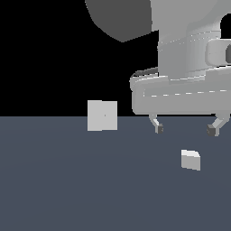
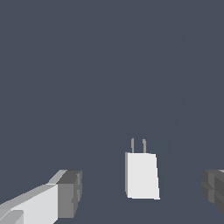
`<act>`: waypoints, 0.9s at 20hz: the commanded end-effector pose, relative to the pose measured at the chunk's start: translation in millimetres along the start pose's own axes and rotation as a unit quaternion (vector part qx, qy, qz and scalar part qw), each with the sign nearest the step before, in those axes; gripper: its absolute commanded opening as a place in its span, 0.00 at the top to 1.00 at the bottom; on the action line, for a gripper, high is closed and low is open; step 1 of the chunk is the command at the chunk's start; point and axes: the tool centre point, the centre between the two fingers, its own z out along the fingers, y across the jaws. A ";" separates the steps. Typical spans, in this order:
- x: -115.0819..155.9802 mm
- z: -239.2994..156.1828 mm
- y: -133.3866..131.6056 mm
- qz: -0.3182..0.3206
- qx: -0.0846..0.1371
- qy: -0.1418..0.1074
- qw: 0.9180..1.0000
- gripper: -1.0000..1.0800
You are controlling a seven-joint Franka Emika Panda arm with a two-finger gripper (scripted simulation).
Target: Plug the charger into the wall socket.
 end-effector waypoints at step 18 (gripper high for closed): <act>-11.3 27.5 10.7 0.018 -0.002 0.012 1.000 0.04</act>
